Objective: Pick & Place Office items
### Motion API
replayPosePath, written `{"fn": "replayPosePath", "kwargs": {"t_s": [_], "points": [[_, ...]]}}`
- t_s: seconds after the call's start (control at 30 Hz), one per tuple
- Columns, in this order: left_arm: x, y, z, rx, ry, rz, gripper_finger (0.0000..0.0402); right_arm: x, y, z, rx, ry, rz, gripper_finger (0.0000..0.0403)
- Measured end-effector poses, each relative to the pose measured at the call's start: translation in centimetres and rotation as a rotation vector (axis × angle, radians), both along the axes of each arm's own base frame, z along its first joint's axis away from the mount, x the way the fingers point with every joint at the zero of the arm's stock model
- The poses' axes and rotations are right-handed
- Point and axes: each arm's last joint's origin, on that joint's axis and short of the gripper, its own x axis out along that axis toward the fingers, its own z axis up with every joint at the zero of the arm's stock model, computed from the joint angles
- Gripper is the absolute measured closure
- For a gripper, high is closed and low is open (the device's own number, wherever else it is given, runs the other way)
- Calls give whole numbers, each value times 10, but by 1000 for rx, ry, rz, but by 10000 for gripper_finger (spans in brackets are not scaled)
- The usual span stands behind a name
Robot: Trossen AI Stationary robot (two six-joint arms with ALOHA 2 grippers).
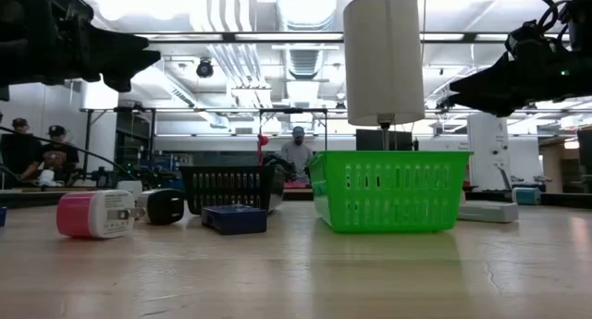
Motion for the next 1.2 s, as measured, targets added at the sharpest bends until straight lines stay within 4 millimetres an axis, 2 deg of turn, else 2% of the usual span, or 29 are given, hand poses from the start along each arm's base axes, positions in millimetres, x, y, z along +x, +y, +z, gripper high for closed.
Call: {"fn": "replayPosePath", "kwargs": {"t_s": [0.67, 1.1, 1.2], "points": [[0, 0, 0, 0, 0, 0, 177, 0, 0, 3, -36, -16, 0, 53], [0, 0, 0, 0, 0, 0, 177, 0, 0, 3, 3, -41, -1, 55], [0, 0, 0, 0, 0, 0, 176, -1, -1, 7, 35, -50, -45, 56]]}}
